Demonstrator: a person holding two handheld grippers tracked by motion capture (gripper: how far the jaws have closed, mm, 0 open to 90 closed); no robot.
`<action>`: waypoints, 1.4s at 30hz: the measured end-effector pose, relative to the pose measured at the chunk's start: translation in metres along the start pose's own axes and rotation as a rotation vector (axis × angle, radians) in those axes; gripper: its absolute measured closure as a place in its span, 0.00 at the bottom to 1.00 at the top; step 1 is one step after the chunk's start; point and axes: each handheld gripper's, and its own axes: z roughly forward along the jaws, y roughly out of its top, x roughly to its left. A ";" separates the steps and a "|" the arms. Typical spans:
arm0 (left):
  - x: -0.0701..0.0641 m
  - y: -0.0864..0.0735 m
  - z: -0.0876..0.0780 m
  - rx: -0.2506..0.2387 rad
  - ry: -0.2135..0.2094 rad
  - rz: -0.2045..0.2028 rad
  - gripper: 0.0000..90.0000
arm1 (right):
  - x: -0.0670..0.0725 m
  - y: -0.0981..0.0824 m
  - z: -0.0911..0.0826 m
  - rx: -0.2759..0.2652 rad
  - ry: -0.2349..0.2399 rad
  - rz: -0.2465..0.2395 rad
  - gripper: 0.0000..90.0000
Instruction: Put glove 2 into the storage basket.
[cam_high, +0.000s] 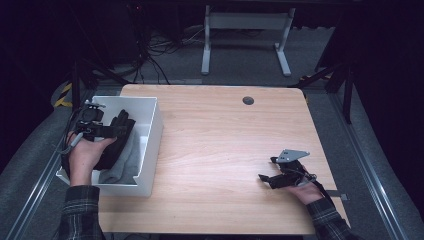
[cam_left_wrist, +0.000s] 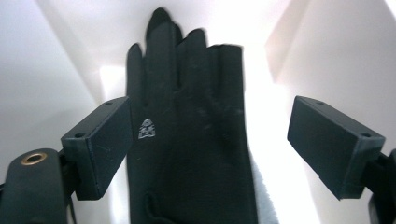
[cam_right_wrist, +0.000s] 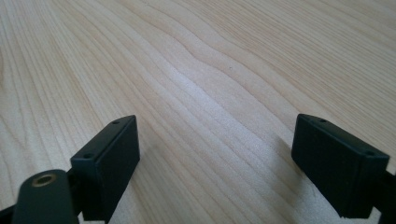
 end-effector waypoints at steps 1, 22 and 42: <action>-0.003 0.001 -0.001 -0.005 -0.003 0.005 0.17 | 0.000 0.000 0.000 0.000 0.000 0.000 0.18; -0.109 0.031 -0.011 -0.066 -0.210 0.231 0.17 | 0.000 0.000 0.000 0.000 0.000 0.000 0.18; -0.202 -0.011 0.044 -0.028 -0.376 0.383 0.17 | 0.000 0.000 0.000 0.001 -0.002 -0.001 0.17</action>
